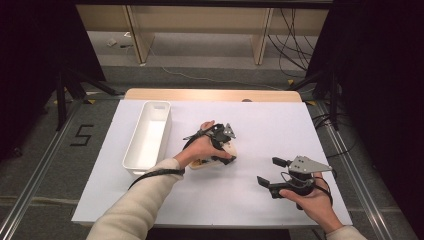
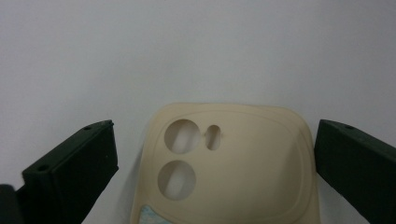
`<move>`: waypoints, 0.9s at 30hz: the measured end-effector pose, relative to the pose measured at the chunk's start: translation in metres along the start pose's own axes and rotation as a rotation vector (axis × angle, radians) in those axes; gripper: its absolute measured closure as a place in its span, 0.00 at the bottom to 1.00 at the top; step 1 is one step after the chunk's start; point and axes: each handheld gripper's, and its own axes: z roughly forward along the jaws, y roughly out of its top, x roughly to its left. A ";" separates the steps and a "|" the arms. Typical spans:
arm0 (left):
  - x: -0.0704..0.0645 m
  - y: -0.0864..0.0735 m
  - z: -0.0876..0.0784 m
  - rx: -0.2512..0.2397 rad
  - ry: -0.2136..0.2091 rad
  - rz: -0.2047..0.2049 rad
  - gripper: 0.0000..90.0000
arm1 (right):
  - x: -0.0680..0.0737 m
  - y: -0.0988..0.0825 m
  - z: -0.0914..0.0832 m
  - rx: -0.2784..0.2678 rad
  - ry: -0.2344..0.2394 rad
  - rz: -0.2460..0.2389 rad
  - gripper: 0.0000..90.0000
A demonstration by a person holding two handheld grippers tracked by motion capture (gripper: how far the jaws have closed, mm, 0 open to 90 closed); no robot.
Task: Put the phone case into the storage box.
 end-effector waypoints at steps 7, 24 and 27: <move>0.001 -0.002 0.003 0.017 -0.015 0.000 0.00 | 0.000 0.000 0.000 0.000 0.001 0.000 0.14; 0.006 0.001 0.006 0.032 -0.046 -0.001 0.00 | 0.000 0.000 0.000 0.004 0.004 0.000 0.14; 0.007 0.002 0.006 0.039 -0.049 0.003 0.00 | 0.000 0.000 0.000 0.004 0.004 0.000 0.14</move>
